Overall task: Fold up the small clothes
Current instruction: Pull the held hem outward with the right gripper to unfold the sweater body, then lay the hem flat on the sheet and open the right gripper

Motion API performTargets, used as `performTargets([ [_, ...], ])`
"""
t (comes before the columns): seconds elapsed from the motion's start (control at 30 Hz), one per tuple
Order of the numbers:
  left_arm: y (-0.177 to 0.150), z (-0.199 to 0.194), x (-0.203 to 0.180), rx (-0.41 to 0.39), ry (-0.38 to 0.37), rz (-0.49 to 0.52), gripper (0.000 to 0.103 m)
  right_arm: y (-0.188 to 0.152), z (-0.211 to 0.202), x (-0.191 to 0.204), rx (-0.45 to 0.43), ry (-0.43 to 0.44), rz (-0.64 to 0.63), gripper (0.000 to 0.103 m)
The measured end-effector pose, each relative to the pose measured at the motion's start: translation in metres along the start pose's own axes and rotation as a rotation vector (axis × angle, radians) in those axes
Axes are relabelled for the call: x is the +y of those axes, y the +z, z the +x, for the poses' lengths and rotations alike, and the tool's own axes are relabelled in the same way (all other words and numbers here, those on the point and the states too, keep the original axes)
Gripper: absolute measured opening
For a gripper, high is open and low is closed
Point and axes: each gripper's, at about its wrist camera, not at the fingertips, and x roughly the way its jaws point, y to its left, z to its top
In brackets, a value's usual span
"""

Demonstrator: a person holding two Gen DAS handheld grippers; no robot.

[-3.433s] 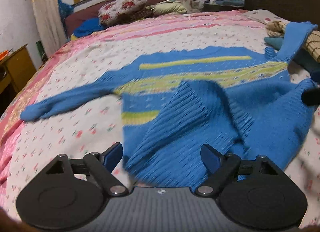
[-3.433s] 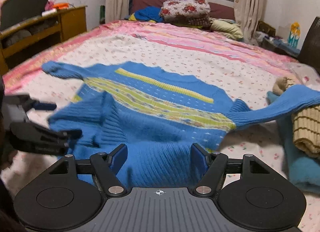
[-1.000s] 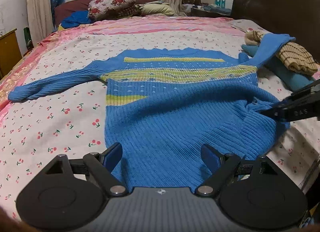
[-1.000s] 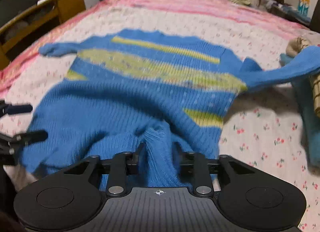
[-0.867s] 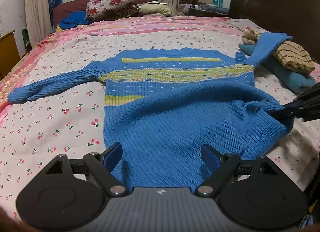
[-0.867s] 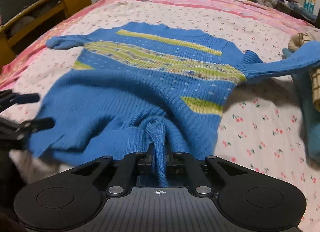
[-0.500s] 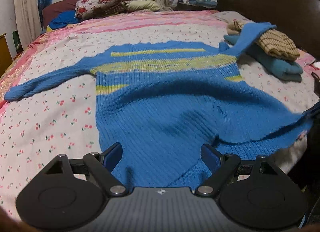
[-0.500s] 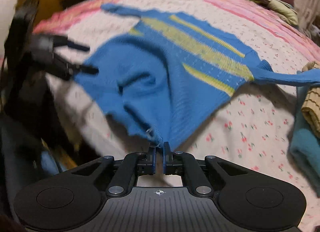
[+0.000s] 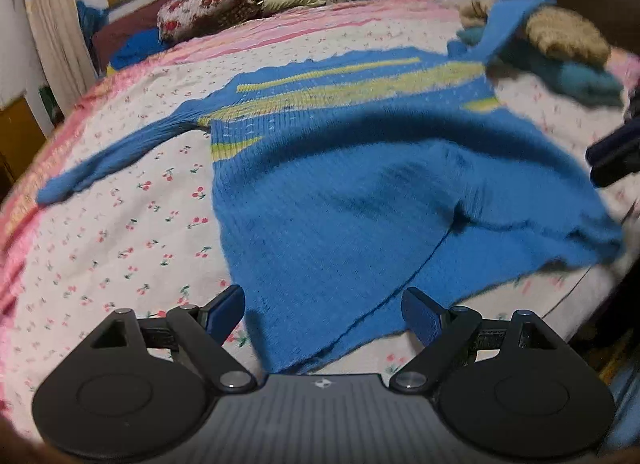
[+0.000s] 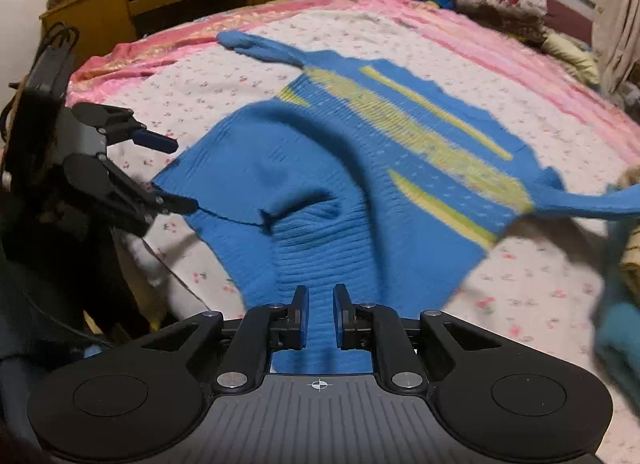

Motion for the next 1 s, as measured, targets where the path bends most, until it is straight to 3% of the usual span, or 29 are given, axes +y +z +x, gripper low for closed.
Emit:
performTargets([
  [0.17,-0.01,0.007,0.008,0.029,0.072,-0.029,0.091,-0.008,0.01,0.003,0.035,-0.013,0.024,0.014],
  [0.33,-0.011,0.005,0.008,0.002,0.133,-0.025,0.091,-0.017,0.013,-0.001,0.06,-0.039,0.056,0.02],
  [0.47,-0.007,0.002,0.012,-0.006,0.114,-0.069,0.091,-0.019,0.015,-0.002,0.058,-0.048,0.073,0.02],
  [0.57,-0.006,0.006,0.009,-0.019,0.177,-0.06,0.09,-0.019,0.016,0.001,0.056,-0.046,0.066,0.02],
  [0.67,-0.004,0.01,0.004,-0.035,0.2,-0.051,0.084,-0.02,0.02,0.003,0.06,-0.052,0.074,0.02],
  [0.7,-0.004,0.011,0.005,-0.035,0.22,-0.063,0.077,-0.02,0.021,0.003,0.061,-0.056,0.077,0.02],
  [0.73,-0.003,0.01,0.01,-0.036,0.237,-0.097,0.07,-0.021,0.021,0.002,0.062,-0.061,0.081,0.02],
  [0.83,-0.005,0.002,0.035,-0.049,0.267,-0.244,0.063,-0.023,0.018,-0.001,0.068,-0.074,0.093,0.02],
  [1.0,-0.02,-0.012,0.08,-0.037,0.378,-0.445,0.058,-0.026,0.018,-0.007,0.086,-0.113,0.117,0.02],
])
